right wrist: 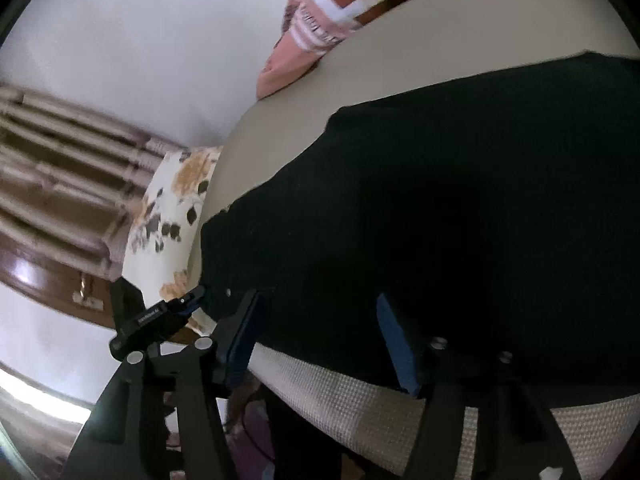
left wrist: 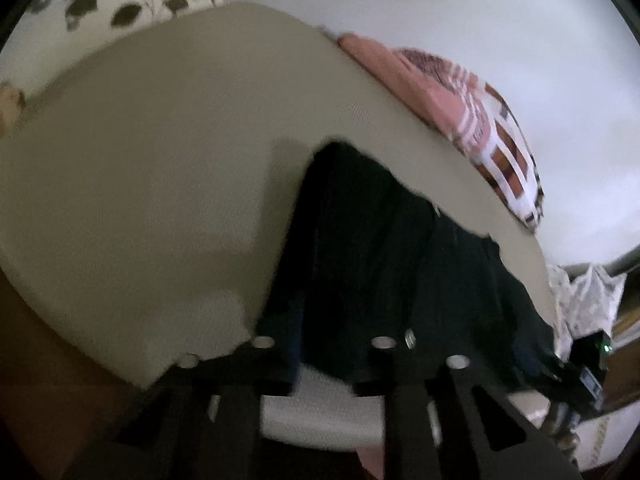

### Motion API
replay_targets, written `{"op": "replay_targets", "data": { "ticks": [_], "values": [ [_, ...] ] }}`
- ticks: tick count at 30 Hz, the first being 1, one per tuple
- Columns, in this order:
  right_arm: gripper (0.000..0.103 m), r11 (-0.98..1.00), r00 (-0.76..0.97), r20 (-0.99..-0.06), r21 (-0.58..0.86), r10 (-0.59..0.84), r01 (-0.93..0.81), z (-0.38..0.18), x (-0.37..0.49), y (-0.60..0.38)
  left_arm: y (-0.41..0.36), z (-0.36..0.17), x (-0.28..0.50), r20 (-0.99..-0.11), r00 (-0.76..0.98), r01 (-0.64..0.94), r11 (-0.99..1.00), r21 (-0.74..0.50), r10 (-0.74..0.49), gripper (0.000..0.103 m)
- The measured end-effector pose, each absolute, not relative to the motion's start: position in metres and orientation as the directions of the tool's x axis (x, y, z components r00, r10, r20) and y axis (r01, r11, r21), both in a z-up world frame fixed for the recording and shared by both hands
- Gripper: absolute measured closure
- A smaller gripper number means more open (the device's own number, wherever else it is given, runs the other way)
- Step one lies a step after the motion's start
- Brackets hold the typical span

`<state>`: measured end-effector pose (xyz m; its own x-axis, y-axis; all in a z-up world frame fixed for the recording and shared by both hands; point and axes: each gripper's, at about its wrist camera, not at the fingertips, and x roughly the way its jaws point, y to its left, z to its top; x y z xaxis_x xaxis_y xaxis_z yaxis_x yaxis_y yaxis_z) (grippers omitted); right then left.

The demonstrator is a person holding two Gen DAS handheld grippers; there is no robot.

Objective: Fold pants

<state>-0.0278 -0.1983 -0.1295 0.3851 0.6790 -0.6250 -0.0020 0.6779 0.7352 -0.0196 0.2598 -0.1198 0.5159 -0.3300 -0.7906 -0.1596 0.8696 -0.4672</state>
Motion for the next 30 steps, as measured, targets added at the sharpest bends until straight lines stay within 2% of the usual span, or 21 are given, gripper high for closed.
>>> {"op": "replay_targets", "data": {
  "ticks": [6, 8, 10, 11, 14, 15, 18, 21, 22, 23, 24, 26, 29, 30],
  "values": [
    [0.039, 0.647, 0.402, -0.608, 0.761, 0.684, 0.049, -0.14, -0.027, -0.208, 0.267, -0.135, -0.012, -0.798, 0.503, -0.171, 0.867, -0.469, -0.332, 0.089],
    [0.039, 0.637, 0.399, -0.601, 0.769, 0.692, 0.053, -0.143, -0.026, -0.21, 0.271, -0.132, -0.013, -0.752, 0.514, -0.155, 0.817, -0.555, -0.413, 0.089],
    [0.039, 0.613, 0.428, -0.567, 0.789, 0.704, 0.035, -0.138, -0.026, -0.217, 0.271, -0.12, -0.011, -0.742, 0.53, -0.123, 0.829, -0.546, -0.41, 0.087],
    [0.039, 0.608, 0.44, -0.554, 0.794, 0.707, 0.024, -0.135, -0.025, -0.221, 0.269, -0.116, -0.009, -0.74, 0.534, -0.109, 0.835, -0.539, -0.408, 0.08],
    [0.039, 0.64, 0.482, -0.535, 0.765, 0.694, -0.071, -0.11, -0.012, -0.23, 0.265, -0.11, 0.0, -0.736, 0.521, -0.089, 0.829, -0.551, -0.433, 0.044],
    [0.039, 0.668, 0.495, -0.541, 0.736, 0.68, -0.114, -0.1, -0.006, -0.23, 0.264, -0.11, 0.002, -0.737, 0.526, -0.095, 0.831, -0.548, -0.425, 0.043],
    [0.039, 0.738, 0.498, -0.571, 0.628, 0.653, -0.248, -0.077, 0.02, -0.223, 0.261, -0.115, 0.011, -0.738, 0.525, -0.117, 0.823, -0.556, -0.425, 0.043],
    [0.039, 0.769, 0.444, -0.628, 0.536, 0.64, -0.35, -0.074, 0.056, -0.207, 0.254, -0.119, 0.016, -0.768, 0.528, -0.116, 0.865, -0.489, -0.363, 0.046],
    [0.039, 0.766, 0.428, -0.636, 0.523, 0.642, -0.373, -0.075, 0.064, -0.203, 0.251, -0.121, 0.017, -0.775, 0.527, -0.11, 0.877, -0.468, -0.348, 0.052],
    [0.039, 0.769, 0.414, -0.65, 0.5, 0.637, -0.398, -0.077, 0.073, -0.198, 0.248, -0.123, 0.019, -0.781, 0.524, -0.104, 0.884, -0.455, -0.34, 0.068],
    [0.039, 0.77, 0.4, -0.664, 0.479, 0.632, -0.422, -0.078, 0.081, -0.192, 0.247, -0.125, 0.02, -0.786, 0.518, -0.103, 0.888, -0.449, -0.337, 0.073],
    [0.042, 0.765, 0.361, -0.695, 0.438, 0.621, -0.472, -0.086, 0.097, -0.18, 0.245, -0.128, 0.021, -0.793, 0.523, -0.114, 0.896, -0.43, -0.314, 0.073],
    [0.055, 0.75, 0.284, -0.747, 0.406, 0.601, -0.521, -0.105, 0.116, -0.165, 0.246, -0.132, 0.022, -0.791, 0.523, -0.128, 0.888, -0.442, -0.318, 0.072],
    [0.054, 0.757, 0.276, -0.763, 0.388, 0.584, -0.526, -0.11, 0.119, -0.162, 0.247, -0.132, 0.021, -0.787, 0.527, -0.131, 0.885, -0.447, -0.319, 0.073]
  ]
}}
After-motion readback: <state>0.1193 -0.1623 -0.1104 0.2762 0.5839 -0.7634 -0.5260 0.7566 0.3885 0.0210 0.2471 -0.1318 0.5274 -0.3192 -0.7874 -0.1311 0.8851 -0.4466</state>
